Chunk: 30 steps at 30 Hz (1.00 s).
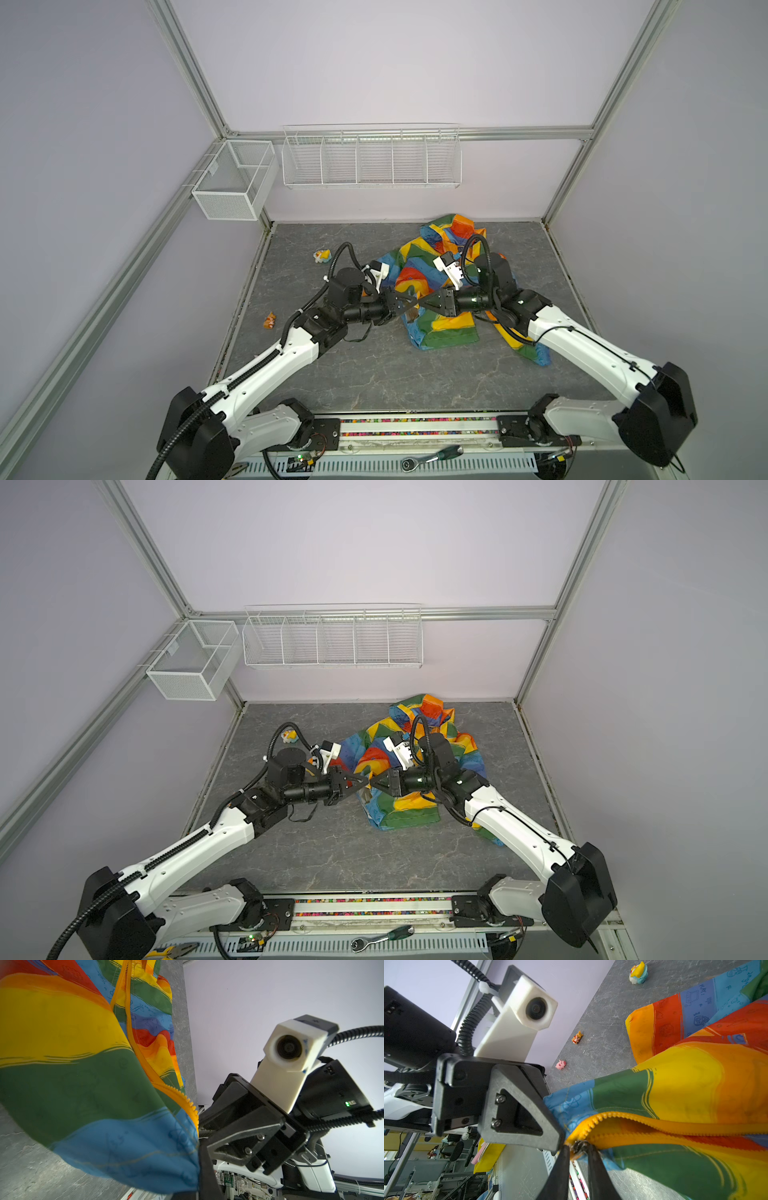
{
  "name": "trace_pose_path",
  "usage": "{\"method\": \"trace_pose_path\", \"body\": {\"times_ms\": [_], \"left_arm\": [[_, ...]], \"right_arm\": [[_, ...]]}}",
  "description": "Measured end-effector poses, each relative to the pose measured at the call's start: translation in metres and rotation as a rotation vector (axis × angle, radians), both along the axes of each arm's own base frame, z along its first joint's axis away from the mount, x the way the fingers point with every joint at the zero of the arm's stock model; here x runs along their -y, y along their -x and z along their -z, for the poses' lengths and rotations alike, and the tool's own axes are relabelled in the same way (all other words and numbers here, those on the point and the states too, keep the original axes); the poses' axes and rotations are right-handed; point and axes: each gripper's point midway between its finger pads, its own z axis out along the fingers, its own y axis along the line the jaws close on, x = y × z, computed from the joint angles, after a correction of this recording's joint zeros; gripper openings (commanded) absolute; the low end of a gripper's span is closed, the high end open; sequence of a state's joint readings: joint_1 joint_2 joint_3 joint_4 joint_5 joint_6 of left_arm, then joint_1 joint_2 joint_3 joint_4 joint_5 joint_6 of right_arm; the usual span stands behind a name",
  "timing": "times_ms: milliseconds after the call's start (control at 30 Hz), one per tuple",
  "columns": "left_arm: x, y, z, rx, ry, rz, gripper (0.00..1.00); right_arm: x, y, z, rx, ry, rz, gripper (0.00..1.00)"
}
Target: Zip up the jacket
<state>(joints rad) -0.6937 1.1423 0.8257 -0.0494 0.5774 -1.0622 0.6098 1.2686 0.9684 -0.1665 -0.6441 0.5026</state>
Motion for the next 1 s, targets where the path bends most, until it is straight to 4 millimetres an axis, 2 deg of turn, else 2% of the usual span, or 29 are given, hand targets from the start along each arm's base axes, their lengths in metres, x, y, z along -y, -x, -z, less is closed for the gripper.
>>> {"method": "trace_pose_path", "body": {"times_ms": [467,1000], "left_arm": [[-0.0001,0.0000,0.0002,-0.001,-0.001,0.000,0.00],[0.0005,0.0011,-0.0004,-0.003,0.004,0.007,0.00]], "right_arm": [[0.0031,-0.0053,0.0043,-0.021,-0.001,0.017,0.21],[0.0027,-0.0057,0.0057,-0.067,-0.063,0.019,0.38]]}}
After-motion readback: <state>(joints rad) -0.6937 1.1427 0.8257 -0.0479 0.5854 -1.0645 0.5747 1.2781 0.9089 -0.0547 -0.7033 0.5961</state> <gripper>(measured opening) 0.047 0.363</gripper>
